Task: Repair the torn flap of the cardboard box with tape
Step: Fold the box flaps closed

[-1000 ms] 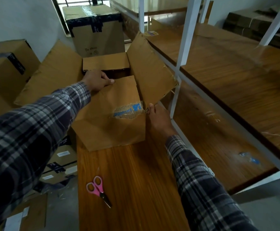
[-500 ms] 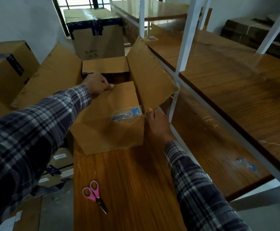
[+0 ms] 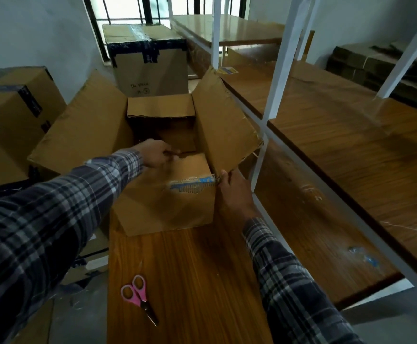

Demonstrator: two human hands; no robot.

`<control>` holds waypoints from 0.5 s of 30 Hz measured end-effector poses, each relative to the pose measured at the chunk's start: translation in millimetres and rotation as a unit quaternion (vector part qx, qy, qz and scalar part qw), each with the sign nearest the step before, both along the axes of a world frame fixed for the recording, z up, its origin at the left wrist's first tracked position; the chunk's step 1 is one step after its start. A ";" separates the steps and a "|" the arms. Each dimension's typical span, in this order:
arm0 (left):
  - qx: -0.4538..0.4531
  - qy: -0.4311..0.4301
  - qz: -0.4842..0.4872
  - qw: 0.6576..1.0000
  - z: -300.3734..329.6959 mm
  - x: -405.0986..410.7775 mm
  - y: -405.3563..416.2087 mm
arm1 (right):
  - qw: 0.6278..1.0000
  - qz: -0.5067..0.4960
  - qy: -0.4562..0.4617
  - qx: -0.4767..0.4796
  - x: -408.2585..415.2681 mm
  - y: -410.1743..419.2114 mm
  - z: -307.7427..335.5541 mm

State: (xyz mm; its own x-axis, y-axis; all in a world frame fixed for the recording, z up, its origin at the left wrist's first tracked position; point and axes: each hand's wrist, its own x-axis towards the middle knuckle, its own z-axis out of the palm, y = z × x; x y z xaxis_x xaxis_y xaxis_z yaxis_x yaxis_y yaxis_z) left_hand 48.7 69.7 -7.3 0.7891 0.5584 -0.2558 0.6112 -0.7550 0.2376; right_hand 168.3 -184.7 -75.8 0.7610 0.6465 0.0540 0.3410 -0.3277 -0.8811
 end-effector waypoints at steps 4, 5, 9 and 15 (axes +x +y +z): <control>-0.048 0.040 -0.008 0.998 -10.4 -10.8 -22.0 | 0.999 0.000 -0.028 0.026 -8.6 5.8 15.5; -0.049 0.036 -0.006 0.998 -13.2 -13.9 -25.4 | 0.998 0.002 -0.052 0.033 -14.0 8.4 19.1; -0.024 0.021 -0.005 0.999 -12.7 -31.5 -27.4 | 0.984 0.050 -0.168 0.025 -34.9 22.0 18.1; 0.066 -0.074 0.038 0.994 20.3 -78.4 8.5 | 0.941 0.107 -0.295 -0.126 -60.3 30.3 4.4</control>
State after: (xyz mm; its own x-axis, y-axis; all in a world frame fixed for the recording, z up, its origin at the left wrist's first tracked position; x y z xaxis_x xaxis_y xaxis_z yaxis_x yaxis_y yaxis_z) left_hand -29.7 78.2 13.0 0.7667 0.6391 -0.0612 0.6338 -0.7383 0.2306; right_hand 108.0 -154.4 -71.4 0.4982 0.8303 0.2500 0.8280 -0.3699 -0.4213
